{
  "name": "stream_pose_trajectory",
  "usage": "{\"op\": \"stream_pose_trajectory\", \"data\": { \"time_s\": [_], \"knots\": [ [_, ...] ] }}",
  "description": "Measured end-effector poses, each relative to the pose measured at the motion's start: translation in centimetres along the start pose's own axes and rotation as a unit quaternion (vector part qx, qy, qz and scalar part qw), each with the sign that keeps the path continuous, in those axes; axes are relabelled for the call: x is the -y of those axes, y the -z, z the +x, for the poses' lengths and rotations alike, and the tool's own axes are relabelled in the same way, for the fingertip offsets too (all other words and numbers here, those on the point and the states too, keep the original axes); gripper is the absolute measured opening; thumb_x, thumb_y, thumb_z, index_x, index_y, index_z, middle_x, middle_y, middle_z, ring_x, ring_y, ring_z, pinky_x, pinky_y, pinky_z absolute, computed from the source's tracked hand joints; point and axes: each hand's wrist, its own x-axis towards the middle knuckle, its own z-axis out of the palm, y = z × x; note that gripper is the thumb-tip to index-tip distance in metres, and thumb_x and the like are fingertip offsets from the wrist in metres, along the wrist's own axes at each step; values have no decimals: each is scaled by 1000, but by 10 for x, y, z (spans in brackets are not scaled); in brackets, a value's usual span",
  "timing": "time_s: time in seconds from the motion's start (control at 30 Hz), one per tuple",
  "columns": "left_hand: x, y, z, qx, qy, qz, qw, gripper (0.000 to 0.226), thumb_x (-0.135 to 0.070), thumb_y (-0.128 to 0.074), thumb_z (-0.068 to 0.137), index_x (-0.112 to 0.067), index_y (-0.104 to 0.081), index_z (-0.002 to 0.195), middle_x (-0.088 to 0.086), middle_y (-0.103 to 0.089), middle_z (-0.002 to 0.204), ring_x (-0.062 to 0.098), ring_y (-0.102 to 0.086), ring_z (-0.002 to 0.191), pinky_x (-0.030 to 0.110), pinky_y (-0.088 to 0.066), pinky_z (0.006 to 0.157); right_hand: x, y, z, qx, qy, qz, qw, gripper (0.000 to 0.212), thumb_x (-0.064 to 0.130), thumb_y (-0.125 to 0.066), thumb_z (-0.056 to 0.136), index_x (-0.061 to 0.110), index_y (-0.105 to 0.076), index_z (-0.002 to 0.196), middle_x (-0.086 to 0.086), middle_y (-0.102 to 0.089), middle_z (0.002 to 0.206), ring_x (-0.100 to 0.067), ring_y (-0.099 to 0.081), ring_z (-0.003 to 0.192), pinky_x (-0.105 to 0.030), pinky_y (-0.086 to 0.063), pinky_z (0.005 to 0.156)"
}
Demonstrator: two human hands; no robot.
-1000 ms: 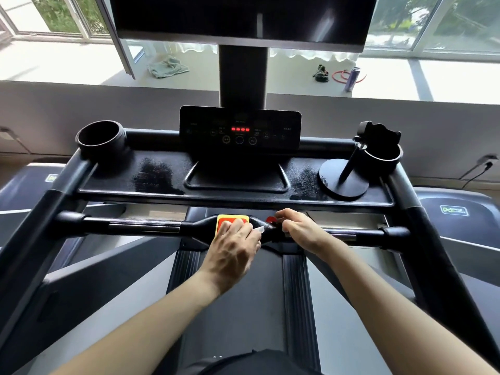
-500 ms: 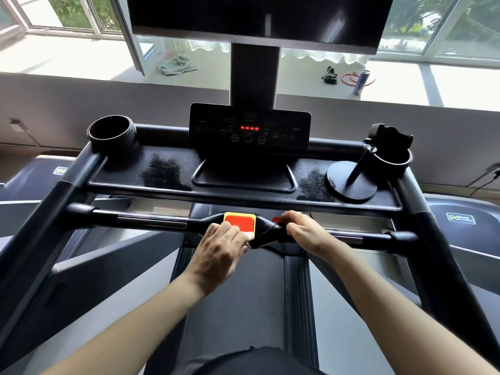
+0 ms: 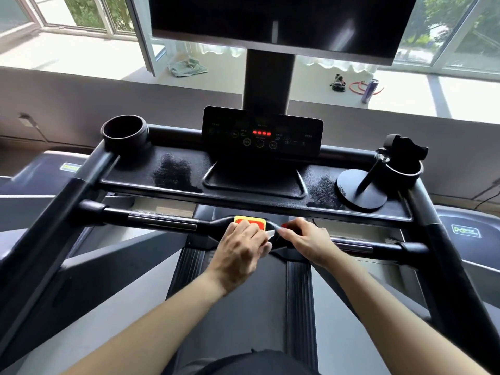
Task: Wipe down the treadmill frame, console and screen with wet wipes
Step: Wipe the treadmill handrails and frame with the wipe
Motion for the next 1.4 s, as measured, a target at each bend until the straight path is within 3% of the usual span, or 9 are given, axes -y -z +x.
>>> {"op": "stream_pose_trajectory", "data": {
  "time_s": [0.1, 0.3, 0.53, 0.63, 0.7, 0.87, 1.03, 1.23, 1.4],
  "knots": [
    [28, 18, -25, -3, 10, 24, 1000, 20, -28, -59, 103, -18, -68, 118, -4, -58, 90, 21, -53, 86, 36, -41, 79, 0, -6, 1, -25, 10, -43, 999, 42, 63, -50, 97, 29, -63, 119, 5, -71, 117, -16, -60, 117, -34, -29, 94],
    [69, 40, -47, -20, 151, 27, 988, 18, -32, -52, 99, -19, -63, 95, -6, -63, 92, 23, -57, 90, 38, -40, 82, 0, -9, 0, -38, 11, -58, 998, 43, 65, -49, 97, 30, -63, 116, 5, -72, 112, -17, -61, 114, -36, -28, 94],
    [26, 14, -13, 6, 84, 2, 996, 11, -26, -59, 100, -19, -67, 104, -5, -60, 90, 20, -52, 86, 35, -39, 80, 13, -13, -1, -79, -22, -84, 993, 48, 74, -43, 93, 31, -62, 101, 8, -71, 103, -16, -63, 108, -39, -29, 93],
    [48, 26, -22, -6, 130, 17, 991, 11, -29, -55, 101, -22, -63, 96, -7, -58, 87, 21, -51, 84, 37, -37, 77, 13, -13, -5, -78, -2, -103, 992, 46, 74, -45, 91, 31, -60, 100, 9, -69, 101, -16, -63, 107, -39, -30, 93],
    [70, 38, -31, -14, 184, 36, 982, 15, -32, -51, 101, -23, -59, 91, -7, -58, 88, 23, -52, 85, 38, -35, 79, 10, -14, -8, -71, 19, -132, 988, 54, 78, -44, 88, 31, -61, 108, 9, -67, 104, -15, -61, 109, -39, -31, 95],
    [72, 37, -8, 6, 244, 35, 969, 23, -34, -44, 95, -21, -60, 86, -4, -59, 88, 23, -52, 88, 38, -34, 80, 4, -15, -10, -57, 48, -163, 984, 85, 91, -20, 71, 32, -58, 119, 10, -64, 111, -14, -58, 112, -37, -31, 94],
    [75, 29, 18, 89, 259, 30, 961, 23, -32, -48, 95, -21, -64, 85, -4, -63, 86, 24, -60, 87, 39, -34, 81, 2, -13, -8, -47, 52, -162, 984, 89, 92, -23, 69, 31, -57, 125, 9, -65, 116, -13, -57, 114, -36, -29, 94],
    [88, 44, 38, 206, 325, -12, 923, 26, -34, -54, 102, -16, -73, 98, 3, -71, 105, 27, -61, 105, 37, -40, 87, 2, -12, -8, -47, 49, -155, 986, 92, 92, -24, 67, 30, -56, 127, 9, -65, 118, -13, -56, 116, -35, -27, 91],
    [41, 12, 73, 217, 271, -49, 937, 30, -37, -52, 101, -15, -73, 103, 4, -68, 109, 25, -59, 108, 34, -39, 86, 4, -12, -8, -49, 47, -157, 985, 67, 79, -51, 86, 28, -57, 128, 7, -65, 122, -16, -56, 118, -38, -30, 97]
  ]
}}
